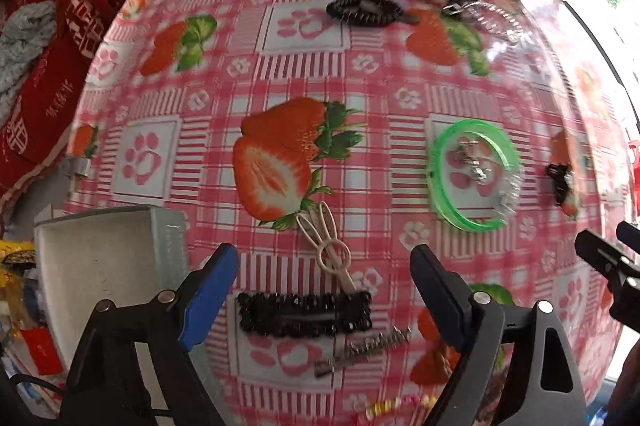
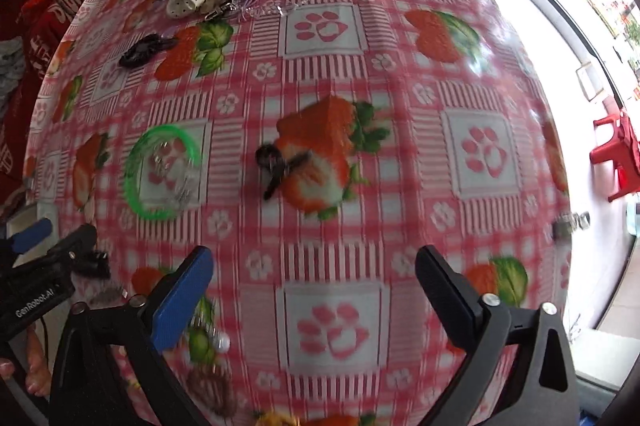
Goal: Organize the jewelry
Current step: 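Grasp the white bunny-ear clip with the left tool while the right tool grasps the black claw clip, then carry both clips into the white tray while both tools open to release them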
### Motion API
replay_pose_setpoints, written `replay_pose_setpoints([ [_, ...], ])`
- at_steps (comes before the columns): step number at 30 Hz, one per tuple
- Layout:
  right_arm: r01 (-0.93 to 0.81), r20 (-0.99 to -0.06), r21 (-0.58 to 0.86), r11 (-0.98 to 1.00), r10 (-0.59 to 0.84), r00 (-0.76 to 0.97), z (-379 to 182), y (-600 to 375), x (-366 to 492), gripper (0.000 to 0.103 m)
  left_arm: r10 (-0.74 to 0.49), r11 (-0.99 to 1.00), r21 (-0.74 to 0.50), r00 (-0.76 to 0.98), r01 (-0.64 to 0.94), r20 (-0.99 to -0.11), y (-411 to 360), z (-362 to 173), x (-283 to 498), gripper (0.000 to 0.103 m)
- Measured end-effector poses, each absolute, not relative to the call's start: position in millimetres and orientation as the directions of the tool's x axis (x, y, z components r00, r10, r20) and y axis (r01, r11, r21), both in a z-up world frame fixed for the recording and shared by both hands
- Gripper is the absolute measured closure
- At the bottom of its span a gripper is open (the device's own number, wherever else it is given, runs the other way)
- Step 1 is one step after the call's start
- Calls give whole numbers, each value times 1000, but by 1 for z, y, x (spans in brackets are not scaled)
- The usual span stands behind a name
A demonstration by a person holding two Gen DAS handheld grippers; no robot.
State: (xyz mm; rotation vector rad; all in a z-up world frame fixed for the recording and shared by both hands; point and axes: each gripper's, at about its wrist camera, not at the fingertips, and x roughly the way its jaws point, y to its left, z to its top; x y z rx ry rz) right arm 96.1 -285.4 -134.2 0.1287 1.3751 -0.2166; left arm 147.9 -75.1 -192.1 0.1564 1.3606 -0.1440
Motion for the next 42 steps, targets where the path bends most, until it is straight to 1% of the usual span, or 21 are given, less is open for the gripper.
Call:
replay_pose_setpoints([
  [1, 224, -980, -34, 974, -76, 183, -138, -285, 100, 5, -7, 981, 33, 205, 192, -979, -75, -196, 149, 10],
  [2, 220, -980, -28, 975, -71, 187, -142, -284, 104, 6, -2, 981, 39, 207, 192, -978, -76, -199, 150, 13],
  [3, 214, -980, -23, 977, -64, 186, -146, -283, 108, 12, 2, 980, 42, 204, 192, -979, -76, -202, 151, 21],
  [4, 209, -981, -22, 978, -61, 184, -149, -282, 112, 17, 1, 980, 39, 192, 193, -981, -76, -206, 153, 23],
  [6, 202, -982, -24, 979, -61, 178, -156, -280, 118, 21, -14, 984, 21, 194, 177, -981, -73, -208, 154, 23],
  [9, 206, -981, -24, 978, -62, 182, -163, -278, 124, 23, -17, 986, 16, 198, 165, -980, -74, -210, 156, 24],
  [10, 218, -981, -22, 976, -63, 185, -164, -280, 126, 23, -24, 986, 10, 201, 164, -979, -74, -210, 156, 28],
  [12, 243, -978, -20, 970, -70, 196, -165, -281, 129, 23, -34, 986, 1, 209, 164, -977, -78, -210, 155, 31],
  [14, 254, -975, -24, 967, -79, 206, -165, -281, 134, 25, -46, 986, -9, 215, 168, -976, -81, -210, 154, 39],
  [15, 257, -974, -35, 966, -91, 208, -165, -280, 136, 29, -50, 985, -11, 221, 173, -974, -83, -209, 153, 48],
  [16, 256, -973, -44, 966, -100, 209, -165, -279, 137, 34, -51, 984, -9, 226, 180, -973, -86, -208, 152, 58],
  [17, 249, -970, -56, 967, -111, 214, -165, -276, 139, 38, -54, 982, -10, 230, 187, -972, -89, -207, 151, 64],
  [18, 240, -969, -65, 969, -119, 218, -165, -274, 143, 45, -56, 981, -10, 232, 192, -971, -91, -206, 149, 75],
  [19, 227, -966, -80, 971, -131, 222, -165, -270, 144, 55, -58, 980, -11, 232, 197, -971, -94, -204, 148, 78],
  [20, 214, -964, -93, 972, -142, 226, -165, -267, 146, 60, -61, 980, -14, 233, 199, -970, -96, -204, 149, 78],
  [21, 206, -963, -94, 974, -141, 229, -165, -264, 147, 62, -65, 980, -18, 233, 200, -970, -97, -202, 147, 78],
  [27, 181, -955, -96, 979, -142, 261, -161, -255, 146, 62, -131, 979, -88, 238, 184, -962, -84, -191, 141, 78],
  [34, 148, -953, -33, 988, -76, 292, -133, -255, 122, 62, -184, 970, -128, 284, 205, -941, -68, -156, 126, 78],
  [42, 78, -949, 56, 995, 29, 314, -100, -220, 107, 62, -195, 977, -154, 326, 148, -925, -24, -123, 103, 78],
])
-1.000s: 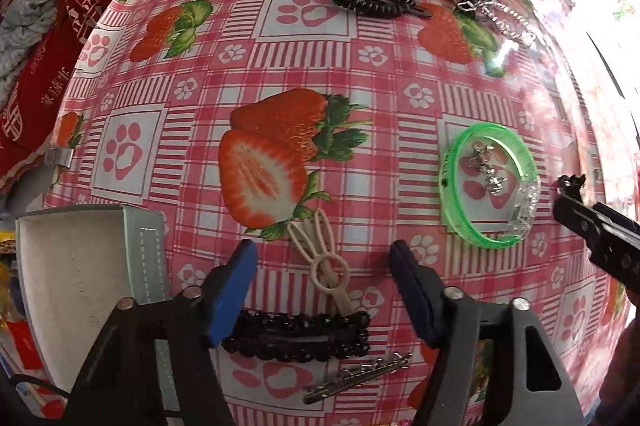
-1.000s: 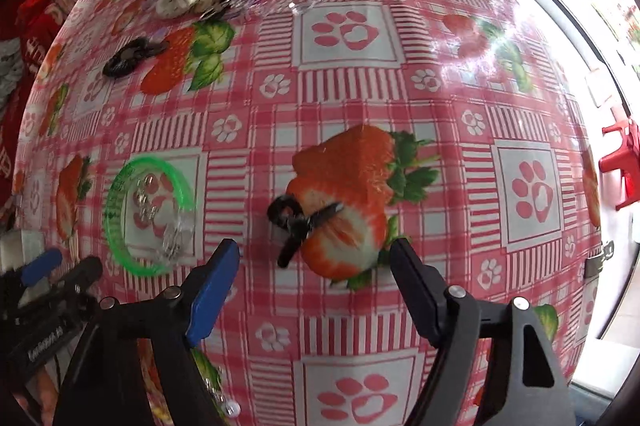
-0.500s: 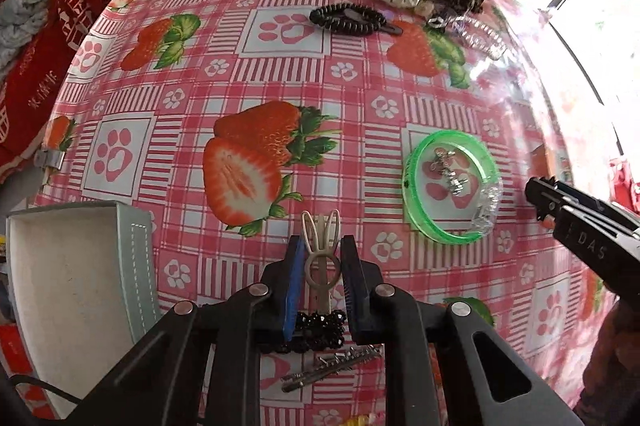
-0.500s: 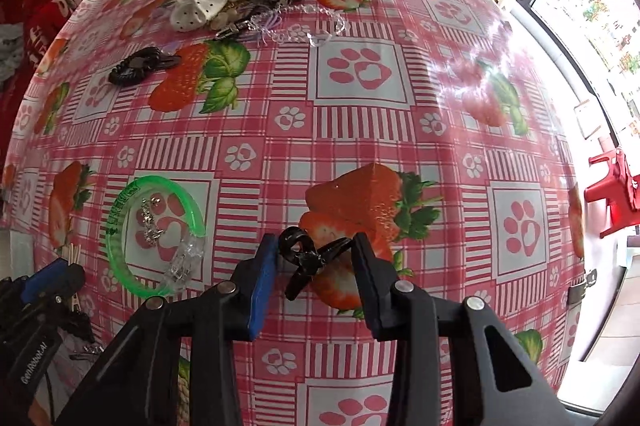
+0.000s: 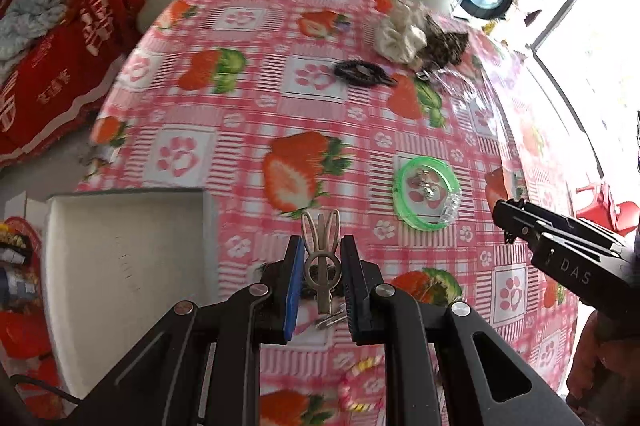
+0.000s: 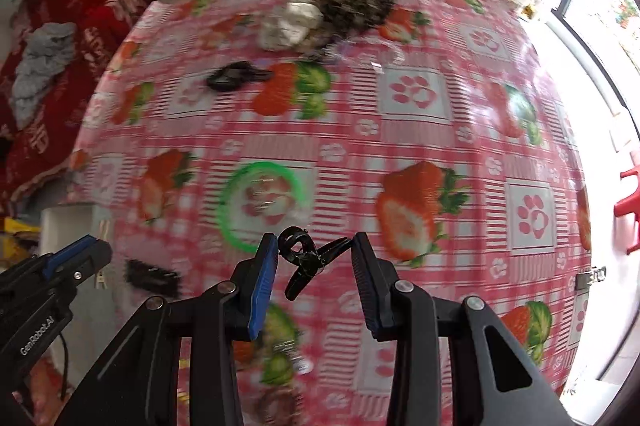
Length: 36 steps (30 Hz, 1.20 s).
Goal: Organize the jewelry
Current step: 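Carry both clips into the white tray while both tools open to release them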
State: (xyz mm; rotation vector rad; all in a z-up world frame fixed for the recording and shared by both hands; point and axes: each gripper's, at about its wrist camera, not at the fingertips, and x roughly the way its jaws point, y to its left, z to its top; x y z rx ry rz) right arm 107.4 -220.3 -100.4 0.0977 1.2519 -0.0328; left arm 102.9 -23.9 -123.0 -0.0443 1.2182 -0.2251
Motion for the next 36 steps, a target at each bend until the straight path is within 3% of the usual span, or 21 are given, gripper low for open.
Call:
replay_pose_setpoints([
  [18, -217, -926, 252, 943, 300, 228, -102, -22, 111, 62, 16, 998, -4, 312, -62, -950, 136, -152, 88, 78],
  [36, -292, -964, 172, 941, 221, 146, -165, 43, 138, 62, 46, 999, 35, 313, -40, -949, 155, -193, 106, 78],
])
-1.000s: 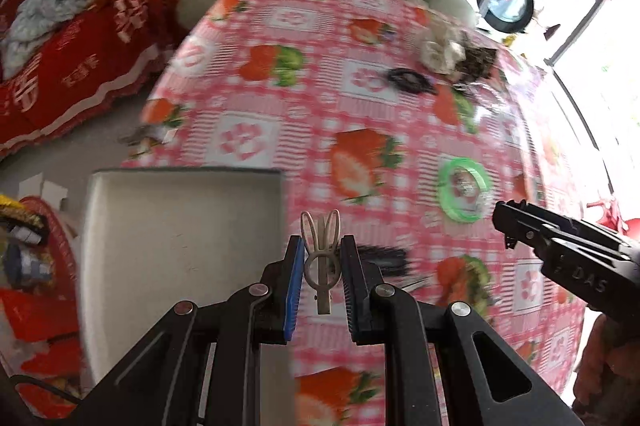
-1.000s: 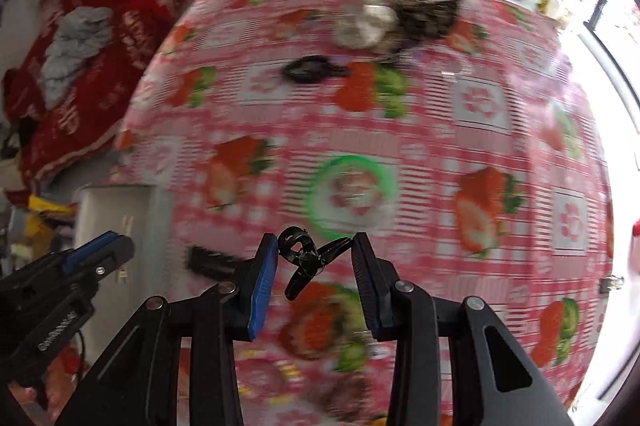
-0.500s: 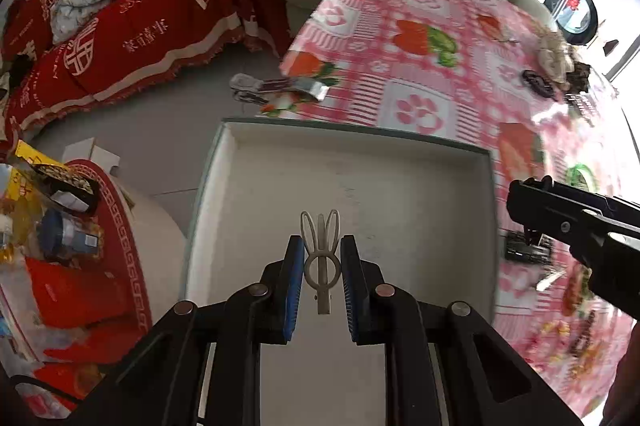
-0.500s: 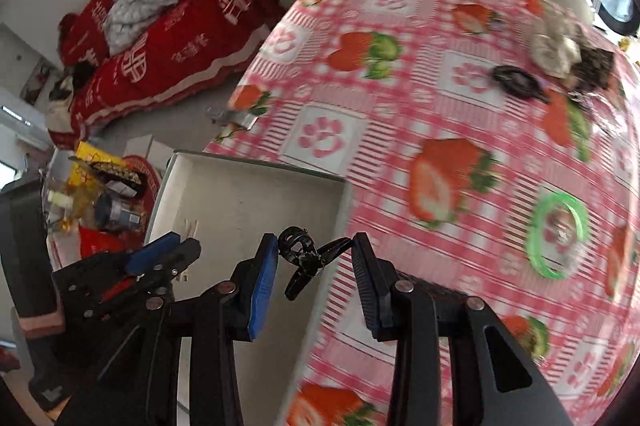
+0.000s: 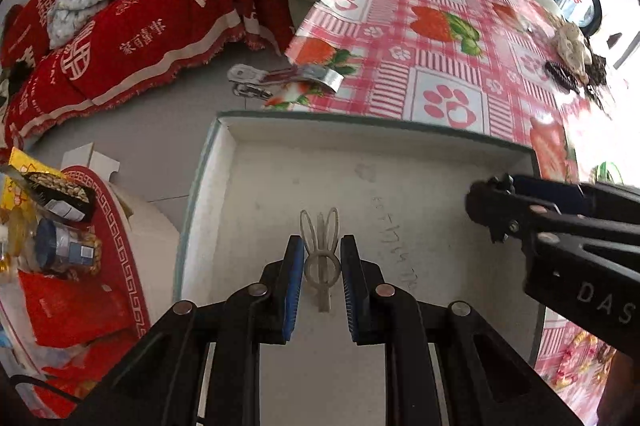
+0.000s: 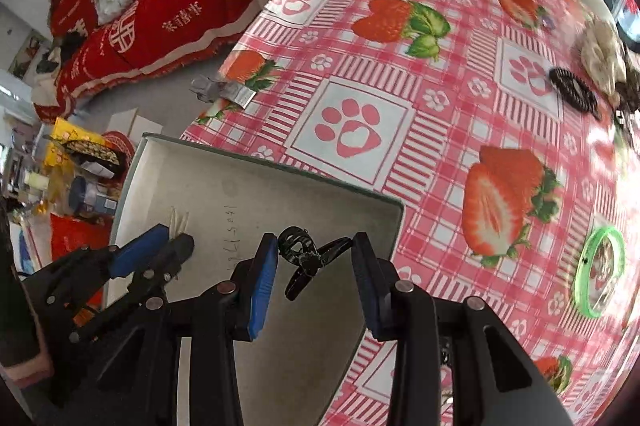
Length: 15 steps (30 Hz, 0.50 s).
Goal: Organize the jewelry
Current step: 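Carry both clips into the white tray while both tools open to release them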
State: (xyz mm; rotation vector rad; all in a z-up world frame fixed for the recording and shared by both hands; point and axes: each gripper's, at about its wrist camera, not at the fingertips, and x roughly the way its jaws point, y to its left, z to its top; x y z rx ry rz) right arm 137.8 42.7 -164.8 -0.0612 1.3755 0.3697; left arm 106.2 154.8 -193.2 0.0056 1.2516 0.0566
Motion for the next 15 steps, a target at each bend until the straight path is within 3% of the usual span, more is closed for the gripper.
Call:
replay_pose_setpoints([
  [11, -300, -974, 156, 941, 197, 114, -181, 51, 136, 60, 60, 998, 54, 290, -30, -955, 152, -198, 106, 77],
  [15, -283, -967, 204, 937, 238, 92, -182, 50, 139, 50, 62, 998, 53, 294, -39, -954, 153, -196, 104, 77],
])
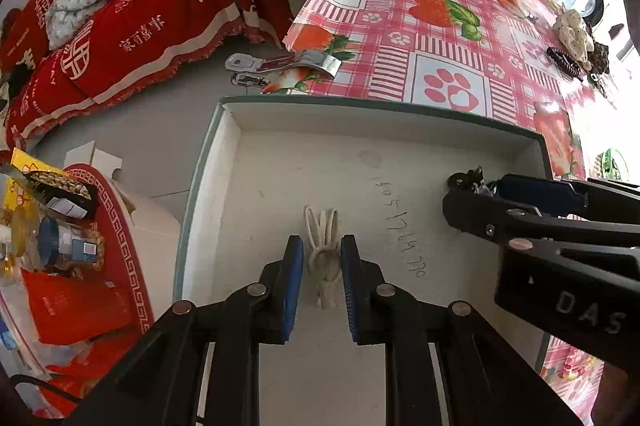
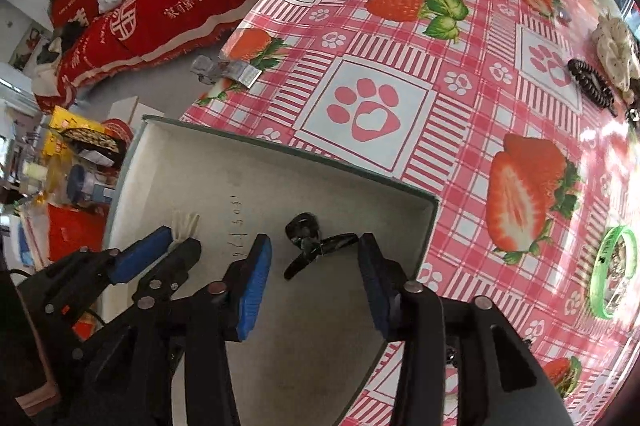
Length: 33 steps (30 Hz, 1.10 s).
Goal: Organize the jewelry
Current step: 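Carry both clips into the white tray while both tools open to release them, then move both tools back over the jewelry on the tablecloth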
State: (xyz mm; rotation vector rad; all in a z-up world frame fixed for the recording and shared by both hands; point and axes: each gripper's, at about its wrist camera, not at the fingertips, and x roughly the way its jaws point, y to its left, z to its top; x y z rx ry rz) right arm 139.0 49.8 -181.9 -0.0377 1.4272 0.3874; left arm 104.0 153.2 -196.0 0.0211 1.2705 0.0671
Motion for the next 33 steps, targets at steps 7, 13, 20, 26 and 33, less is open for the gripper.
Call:
replay_pose_setpoints([
  [7, -262, -946, 271, 926, 307, 106, -161, 42, 140, 39, 68, 997, 48, 340, -68, -938, 155, -179, 100, 3],
  [13, -201, -928, 316, 927, 346, 137, -136, 21, 135, 32, 94, 995, 80, 349, -55, -932, 148, -170, 97, 3],
  [20, -129, -926, 312, 941, 332, 183, -114, -17, 126, 22, 37, 999, 44, 324, 15, -945, 126, -157, 91, 2],
  [26, -19, -938, 286, 958, 284, 200, -109, -75, 111, 21, 17, 995, 48, 323, 88, -946, 87, -145, 89, 0],
  [33, 121, -961, 229, 966, 204, 189, -114, -149, 89, 21, -29, 984, 29, 319, 175, -947, 40, -138, 87, 0],
])
